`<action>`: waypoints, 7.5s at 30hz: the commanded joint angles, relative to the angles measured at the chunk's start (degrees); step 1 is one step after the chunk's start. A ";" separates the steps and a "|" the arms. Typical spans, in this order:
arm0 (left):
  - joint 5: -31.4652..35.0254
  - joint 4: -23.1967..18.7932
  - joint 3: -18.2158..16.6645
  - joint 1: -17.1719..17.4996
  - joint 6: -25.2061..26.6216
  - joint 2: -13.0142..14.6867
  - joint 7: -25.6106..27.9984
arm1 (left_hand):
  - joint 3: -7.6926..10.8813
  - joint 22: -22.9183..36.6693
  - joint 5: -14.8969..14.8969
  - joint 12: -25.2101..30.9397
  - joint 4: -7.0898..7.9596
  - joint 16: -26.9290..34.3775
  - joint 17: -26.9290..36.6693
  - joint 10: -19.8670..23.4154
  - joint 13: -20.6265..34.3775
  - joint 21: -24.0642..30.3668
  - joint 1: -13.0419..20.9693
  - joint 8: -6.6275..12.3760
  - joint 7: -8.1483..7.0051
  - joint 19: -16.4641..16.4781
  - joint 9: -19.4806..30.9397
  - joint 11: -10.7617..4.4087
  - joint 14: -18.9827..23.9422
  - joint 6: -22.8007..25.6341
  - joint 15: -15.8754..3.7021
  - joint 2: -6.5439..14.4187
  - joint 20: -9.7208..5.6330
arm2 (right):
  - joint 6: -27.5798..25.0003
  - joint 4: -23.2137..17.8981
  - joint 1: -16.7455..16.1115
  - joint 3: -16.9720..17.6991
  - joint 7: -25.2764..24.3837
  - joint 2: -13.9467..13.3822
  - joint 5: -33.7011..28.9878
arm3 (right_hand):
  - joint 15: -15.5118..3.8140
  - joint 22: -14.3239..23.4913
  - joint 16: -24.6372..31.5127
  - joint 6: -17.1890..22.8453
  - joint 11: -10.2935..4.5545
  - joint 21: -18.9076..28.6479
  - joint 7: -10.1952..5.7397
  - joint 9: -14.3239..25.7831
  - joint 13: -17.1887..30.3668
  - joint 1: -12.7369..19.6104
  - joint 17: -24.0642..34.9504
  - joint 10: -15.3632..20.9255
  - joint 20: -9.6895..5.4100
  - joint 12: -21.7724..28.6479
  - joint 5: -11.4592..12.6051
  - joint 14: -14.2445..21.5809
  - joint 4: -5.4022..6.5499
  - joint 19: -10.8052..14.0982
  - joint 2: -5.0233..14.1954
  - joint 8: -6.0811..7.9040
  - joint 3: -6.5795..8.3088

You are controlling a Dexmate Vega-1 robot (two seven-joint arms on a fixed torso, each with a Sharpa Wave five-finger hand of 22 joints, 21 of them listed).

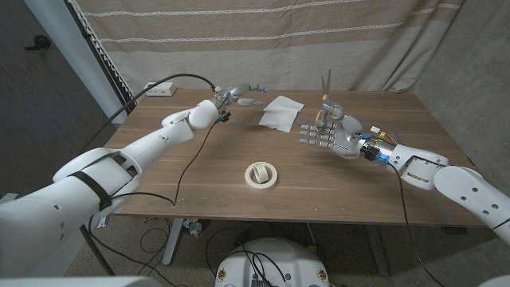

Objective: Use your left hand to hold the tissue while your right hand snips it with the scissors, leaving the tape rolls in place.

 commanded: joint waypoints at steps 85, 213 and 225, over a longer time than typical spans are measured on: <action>35.62 -9.52 13.81 -3.72 17.42 2.56 14.46 | -2.55 0.11 0.94 0.76 0.89 0.71 0.14 4.10 0.24 0.48 -3.32 1.08 -1.67 -0.26 0.03 -0.30 0.92 7.81 -8.31 -0.90 0.26 | -1.83 -2.22 -2.84 2.97 -2.74 -0.80 1.93 | -0.02 0.21 -0.75 0.09 0.63 -4.65 0.48 -0.82 0.15 0.58 0.23 0.57 0.07 -0.97 -0.14 0.91 -0.40 2.91 1.83 1.49 -2.91; 24.06 27.40 35.20 -16.04 9.42 -19.69 11.85 | -1.59 0.06 0.10 -1.21 1.64 0.00 -0.10 -1.33 -0.70 0.17 -3.41 -2.72 4.08 -1.70 -0.28 1.56 -4.43 0.43 -6.52 4.52 -0.52 | -3.36 -3.13 -2.28 4.28 -5.06 -1.06 2.39 | -0.35 0.45 -0.89 -0.21 0.11 -10.59 0.60 -1.72 0.18 1.06 0.21 0.48 0.09 -1.82 0.10 1.80 -0.52 5.57 3.22 2.52 -5.79; 24.62 23.07 34.93 -15.03 10.25 -17.54 9.24 | -1.95 0.05 -0.29 0.11 1.63 0.67 -0.14 2.93 -0.70 0.29 -4.11 -1.57 3.40 -1.70 -0.38 0.87 -2.38 4.48 -7.15 4.38 -0.42 | -3.42 -3.50 -2.76 4.84 -5.50 -1.23 2.53 | -0.29 0.47 -0.98 -0.22 0.25 -11.16 0.60 -1.76 0.19 1.09 0.21 0.44 0.10 -1.88 0.08 1.76 -0.51 5.83 3.34 2.65 -6.04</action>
